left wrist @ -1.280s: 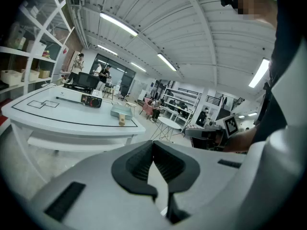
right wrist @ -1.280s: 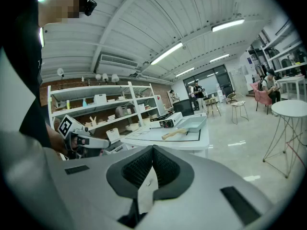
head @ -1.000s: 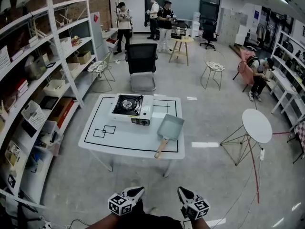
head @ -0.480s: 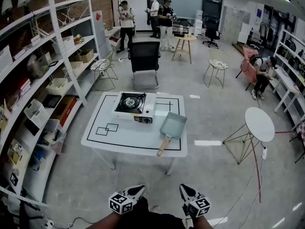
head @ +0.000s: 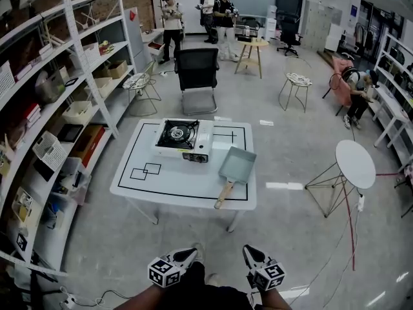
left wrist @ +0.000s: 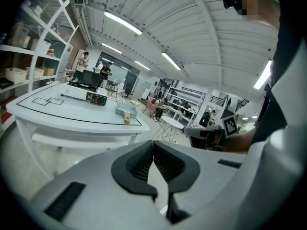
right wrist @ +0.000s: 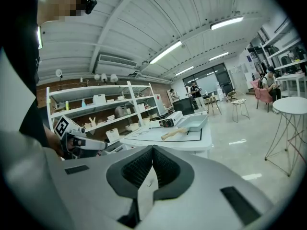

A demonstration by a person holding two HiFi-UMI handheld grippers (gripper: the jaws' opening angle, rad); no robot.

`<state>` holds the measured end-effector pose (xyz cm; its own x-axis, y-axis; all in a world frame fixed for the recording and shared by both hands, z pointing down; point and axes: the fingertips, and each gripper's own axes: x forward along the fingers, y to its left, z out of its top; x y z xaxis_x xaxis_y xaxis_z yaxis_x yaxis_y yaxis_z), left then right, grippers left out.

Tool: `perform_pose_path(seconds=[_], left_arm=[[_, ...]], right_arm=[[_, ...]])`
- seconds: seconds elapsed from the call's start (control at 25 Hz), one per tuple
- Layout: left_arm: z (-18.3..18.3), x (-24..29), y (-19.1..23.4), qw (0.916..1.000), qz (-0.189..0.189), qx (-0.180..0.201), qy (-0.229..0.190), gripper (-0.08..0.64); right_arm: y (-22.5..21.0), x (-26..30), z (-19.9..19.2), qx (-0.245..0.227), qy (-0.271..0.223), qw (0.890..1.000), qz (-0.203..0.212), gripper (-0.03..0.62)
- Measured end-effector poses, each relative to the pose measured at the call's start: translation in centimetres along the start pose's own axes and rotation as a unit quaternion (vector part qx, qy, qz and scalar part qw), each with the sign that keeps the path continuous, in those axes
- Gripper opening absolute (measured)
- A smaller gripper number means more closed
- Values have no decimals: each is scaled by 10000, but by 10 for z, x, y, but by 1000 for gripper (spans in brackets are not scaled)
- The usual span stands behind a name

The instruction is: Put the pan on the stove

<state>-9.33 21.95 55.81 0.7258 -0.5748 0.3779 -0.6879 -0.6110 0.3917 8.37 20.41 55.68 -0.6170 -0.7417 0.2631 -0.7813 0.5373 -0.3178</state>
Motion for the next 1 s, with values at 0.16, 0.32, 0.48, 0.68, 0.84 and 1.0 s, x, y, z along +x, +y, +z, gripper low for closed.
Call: perform_pose_path(seconds=[0.16, 0.32, 0.48, 0.68, 0.84, 1.0], left_arm=[[9, 8, 3, 10000, -30, 9, 1, 9], [16, 16, 9, 9999, -76, 79, 27, 9], [28, 22, 20, 9999, -93, 111, -7, 9], [40, 28, 31, 9999, -115, 110, -34, 9], [40, 32, 49, 9999, -95, 9, 33, 9], [45, 40, 63, 9998, -149, -100, 129, 9]], right_arm=[[-3, 7, 7, 6, 19, 10000, 24, 25], [-6, 17, 8, 28, 40, 10000, 38, 25], [-8, 27, 16, 49, 22, 10000, 30, 25], [-13, 42, 25, 79, 23, 10000, 38, 25], [-14, 62, 28, 79, 62, 9999, 71, 25], [-17, 79, 35, 111, 122, 9999, 50, 26]])
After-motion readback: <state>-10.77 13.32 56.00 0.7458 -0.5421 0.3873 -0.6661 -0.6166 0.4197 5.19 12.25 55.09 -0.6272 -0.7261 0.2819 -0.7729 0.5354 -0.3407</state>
